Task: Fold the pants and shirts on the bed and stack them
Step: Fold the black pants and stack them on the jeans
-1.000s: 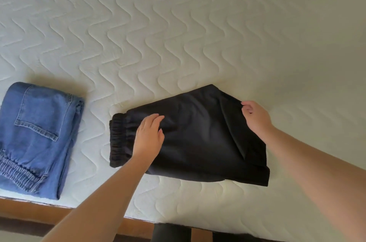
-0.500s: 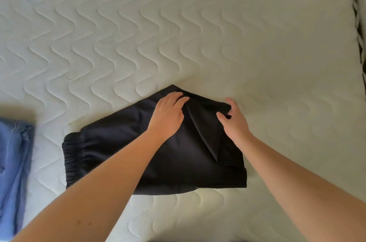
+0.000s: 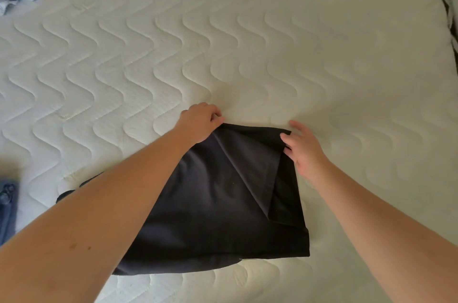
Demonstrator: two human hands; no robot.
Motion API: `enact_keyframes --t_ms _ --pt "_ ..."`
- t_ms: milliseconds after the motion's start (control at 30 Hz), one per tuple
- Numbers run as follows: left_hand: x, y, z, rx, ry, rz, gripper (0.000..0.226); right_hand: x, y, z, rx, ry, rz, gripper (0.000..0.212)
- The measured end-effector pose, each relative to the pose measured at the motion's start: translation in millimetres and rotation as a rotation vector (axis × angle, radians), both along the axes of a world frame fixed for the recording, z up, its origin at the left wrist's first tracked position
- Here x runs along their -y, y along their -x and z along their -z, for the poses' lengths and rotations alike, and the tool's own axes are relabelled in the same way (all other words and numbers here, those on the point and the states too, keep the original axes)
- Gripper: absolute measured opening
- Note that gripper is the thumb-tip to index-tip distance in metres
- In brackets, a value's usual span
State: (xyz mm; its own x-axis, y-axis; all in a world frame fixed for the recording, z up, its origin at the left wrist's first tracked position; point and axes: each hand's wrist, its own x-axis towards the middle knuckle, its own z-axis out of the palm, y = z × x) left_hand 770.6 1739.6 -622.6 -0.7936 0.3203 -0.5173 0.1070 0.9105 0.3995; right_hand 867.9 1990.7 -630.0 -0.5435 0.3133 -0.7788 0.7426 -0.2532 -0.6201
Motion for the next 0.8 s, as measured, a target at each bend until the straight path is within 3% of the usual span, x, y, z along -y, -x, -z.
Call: enact_keyframes --t_ms 100,267,433,533,633,733,800 --pt "0.3 7.9 2.4 0.015 0.073 0.096 0.031 -1.4 -7.3 -1.5 -0.057 -0.346 -0.322 0.041" --pt "-3.8 6.2 9.4 -0.085 0.202 0.169 0.016 -0.7 -16.0 -13.3 -0.112 -0.8 -0.373 0.033" --pt "-3.2 0.5 11.6 -0.102 0.021 0.017 0.011 26.2 -49.2 -24.1 -0.038 -0.624 -0.595 0.055" --pt "0.1 -0.5 10.8 -0.083 -0.006 -0.036 0.016 38.6 -58.0 -21.9 -0.021 -0.599 -0.606 0.068" --pt "5.3 0.7 10.2 -0.054 -0.096 -0.038 0.021 37.4 -54.5 -17.7 -0.082 -0.538 -0.408 0.048" --pt "13.8 2.0 7.7 0.057 -0.257 -0.027 0.014 25.5 -41.0 -15.7 -0.149 -0.286 -0.137 0.019" --pt "18.4 1.9 5.7 0.106 -0.269 0.015 0.021 15.9 -27.0 -16.2 -0.119 -0.104 0.027 0.02"
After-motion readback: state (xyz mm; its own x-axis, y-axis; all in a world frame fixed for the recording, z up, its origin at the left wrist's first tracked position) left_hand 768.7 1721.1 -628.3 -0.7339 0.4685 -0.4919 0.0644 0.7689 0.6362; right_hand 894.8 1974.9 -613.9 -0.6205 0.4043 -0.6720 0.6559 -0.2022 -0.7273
